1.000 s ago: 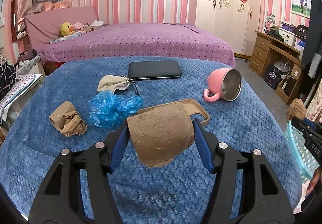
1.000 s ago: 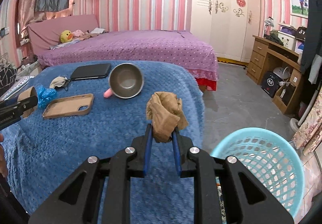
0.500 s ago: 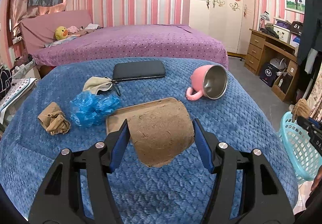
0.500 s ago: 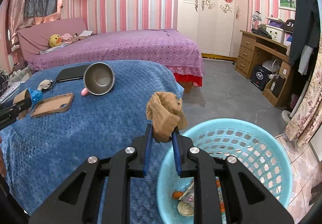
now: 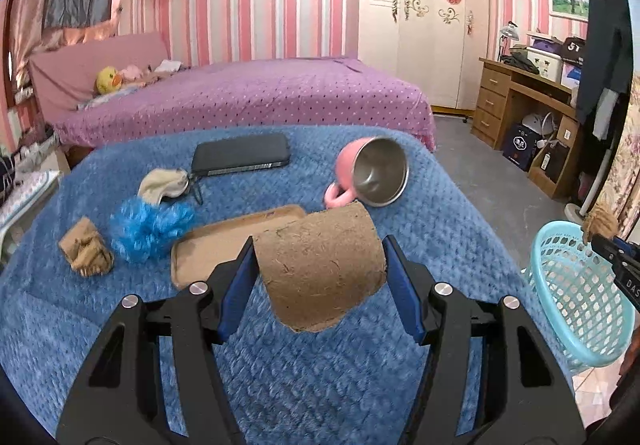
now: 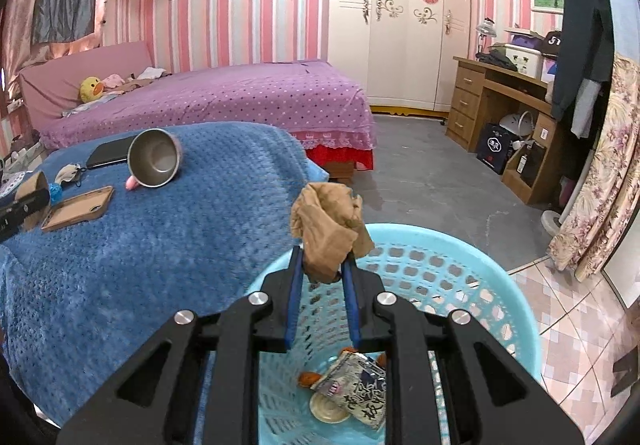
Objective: Collect trash
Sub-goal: 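Carry tube and crumpled paper over the blue basket and open both tools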
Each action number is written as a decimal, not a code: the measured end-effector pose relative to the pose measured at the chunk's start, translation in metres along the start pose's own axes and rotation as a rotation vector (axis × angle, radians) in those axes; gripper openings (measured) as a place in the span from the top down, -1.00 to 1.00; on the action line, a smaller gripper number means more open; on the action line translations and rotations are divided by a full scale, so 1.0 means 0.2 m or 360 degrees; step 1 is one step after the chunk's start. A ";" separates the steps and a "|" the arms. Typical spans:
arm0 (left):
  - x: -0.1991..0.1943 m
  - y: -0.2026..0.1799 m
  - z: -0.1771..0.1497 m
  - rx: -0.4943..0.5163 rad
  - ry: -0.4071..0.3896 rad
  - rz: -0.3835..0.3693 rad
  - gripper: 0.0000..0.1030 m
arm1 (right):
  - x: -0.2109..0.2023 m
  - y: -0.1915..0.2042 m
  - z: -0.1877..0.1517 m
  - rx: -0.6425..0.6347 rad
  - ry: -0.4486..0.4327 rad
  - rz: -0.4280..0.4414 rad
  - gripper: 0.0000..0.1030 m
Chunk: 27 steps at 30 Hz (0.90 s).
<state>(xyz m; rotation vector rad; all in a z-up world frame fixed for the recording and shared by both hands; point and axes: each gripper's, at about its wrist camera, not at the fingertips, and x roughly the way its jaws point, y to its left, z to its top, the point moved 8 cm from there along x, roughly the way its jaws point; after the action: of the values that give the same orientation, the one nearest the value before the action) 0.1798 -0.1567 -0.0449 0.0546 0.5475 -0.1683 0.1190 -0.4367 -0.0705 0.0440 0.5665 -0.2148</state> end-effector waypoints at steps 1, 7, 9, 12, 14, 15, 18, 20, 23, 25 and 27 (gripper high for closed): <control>0.00 -0.02 0.01 0.0016 -0.0011 0.0005 -0.17 | 0.00 -0.02 0.00 0.0001 -0.0002 -0.0011 0.62; -0.01 -0.15 0.03 0.0054 -0.0026 -0.0024 -0.17 | -0.04 -0.14 -0.01 0.0015 -0.0017 -0.0052 0.62; -0.01 -0.21 0.03 0.0048 -0.0022 -0.0060 -0.17 | -0.05 -0.19 -0.03 0.0021 -0.0018 -0.0080 0.62; -0.02 -0.30 0.03 0.0058 -0.0038 -0.0101 -0.18 | -0.06 -0.26 -0.04 0.0046 -0.0017 -0.0105 0.62; -0.02 -0.36 0.02 0.0037 -0.0032 -0.0146 -0.17 | -0.06 -0.31 -0.05 0.0049 -0.0015 -0.0133 0.62; -0.02 -0.39 0.01 0.0019 -0.0024 -0.0179 -0.17 | -0.06 -0.33 -0.05 0.0048 -0.0012 -0.0145 0.62; 0.00 -0.47 0.00 -0.0017 -0.0004 -0.0229 -0.17 | -0.05 -0.39 -0.07 0.0048 -0.0001 -0.0175 0.62; 0.02 -0.53 -0.02 -0.0020 0.0017 -0.0257 -0.17 | -0.05 -0.43 -0.07 0.0046 0.0004 -0.0199 0.62; 0.04 -0.62 -0.04 0.0043 0.0021 -0.0267 -0.17 | -0.05 -0.47 -0.07 0.0059 0.0011 -0.0211 0.62; 0.04 -0.68 -0.06 0.0082 0.0018 -0.0273 -0.17 | -0.04 -0.50 -0.08 0.0072 0.0016 -0.0215 0.62; 0.05 -0.75 -0.08 0.0101 0.0028 -0.0300 -0.17 | -0.04 -0.53 -0.08 0.0089 0.0019 -0.0215 0.62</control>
<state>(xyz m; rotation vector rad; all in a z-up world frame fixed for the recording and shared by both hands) 0.1539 -0.3040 -0.0637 0.0664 0.5649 -0.3691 0.0812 -0.5375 -0.0779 0.0614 0.5758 -0.3620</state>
